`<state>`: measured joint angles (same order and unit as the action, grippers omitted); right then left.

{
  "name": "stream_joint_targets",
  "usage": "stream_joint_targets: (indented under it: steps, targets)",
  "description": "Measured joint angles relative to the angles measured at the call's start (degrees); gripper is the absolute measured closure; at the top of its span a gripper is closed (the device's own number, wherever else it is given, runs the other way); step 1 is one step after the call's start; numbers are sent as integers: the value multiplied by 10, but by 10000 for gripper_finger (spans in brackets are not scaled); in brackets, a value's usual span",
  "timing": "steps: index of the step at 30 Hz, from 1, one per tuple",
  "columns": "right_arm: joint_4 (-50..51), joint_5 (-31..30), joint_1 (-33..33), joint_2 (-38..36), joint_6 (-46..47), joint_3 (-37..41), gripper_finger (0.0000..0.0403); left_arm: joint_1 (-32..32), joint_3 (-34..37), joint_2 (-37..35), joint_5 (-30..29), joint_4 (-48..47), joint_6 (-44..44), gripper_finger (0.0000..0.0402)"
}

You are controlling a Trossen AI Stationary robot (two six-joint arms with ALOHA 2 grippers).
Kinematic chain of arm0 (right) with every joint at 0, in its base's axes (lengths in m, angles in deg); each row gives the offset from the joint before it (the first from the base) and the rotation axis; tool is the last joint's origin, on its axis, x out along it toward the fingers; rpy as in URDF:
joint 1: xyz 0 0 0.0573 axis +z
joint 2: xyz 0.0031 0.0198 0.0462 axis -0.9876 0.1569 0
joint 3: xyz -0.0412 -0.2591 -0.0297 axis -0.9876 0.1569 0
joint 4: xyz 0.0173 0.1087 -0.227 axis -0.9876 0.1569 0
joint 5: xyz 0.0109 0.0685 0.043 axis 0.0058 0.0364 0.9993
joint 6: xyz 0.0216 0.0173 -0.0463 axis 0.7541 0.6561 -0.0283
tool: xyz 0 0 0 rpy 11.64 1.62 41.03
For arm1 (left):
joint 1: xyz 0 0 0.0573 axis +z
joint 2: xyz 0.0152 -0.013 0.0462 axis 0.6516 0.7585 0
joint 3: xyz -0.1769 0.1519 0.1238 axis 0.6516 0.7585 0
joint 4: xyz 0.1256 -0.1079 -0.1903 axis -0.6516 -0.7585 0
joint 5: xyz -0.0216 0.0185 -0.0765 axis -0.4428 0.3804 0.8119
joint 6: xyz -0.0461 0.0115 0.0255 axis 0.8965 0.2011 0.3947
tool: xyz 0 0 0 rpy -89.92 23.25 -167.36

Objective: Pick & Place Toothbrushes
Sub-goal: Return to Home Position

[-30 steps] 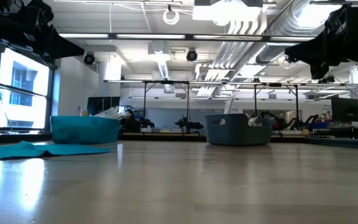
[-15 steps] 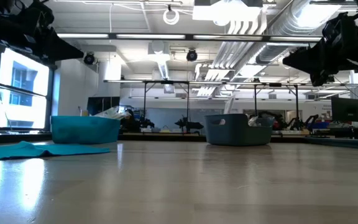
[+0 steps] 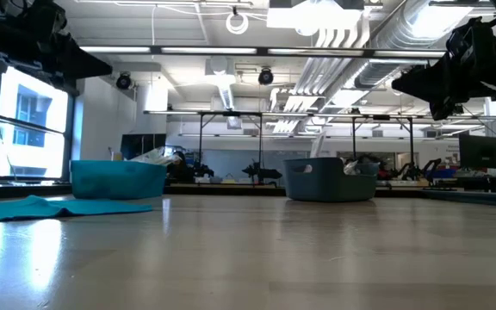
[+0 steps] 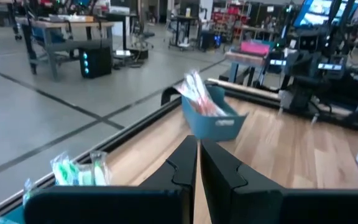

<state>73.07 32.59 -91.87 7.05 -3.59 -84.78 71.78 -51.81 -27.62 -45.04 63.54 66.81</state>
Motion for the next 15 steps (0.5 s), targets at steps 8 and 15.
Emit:
stream_joint_targets:
  steps: [8, 15]
  targets:
    - [-1, 0, 0, 0, -1, 0, 400, 0, 3, 0, 1, 4, 2, 382]
    - [-2, 0, 0, 0, -2, 0, 400, 0, 109, 0, 11, 123, 3, 382]
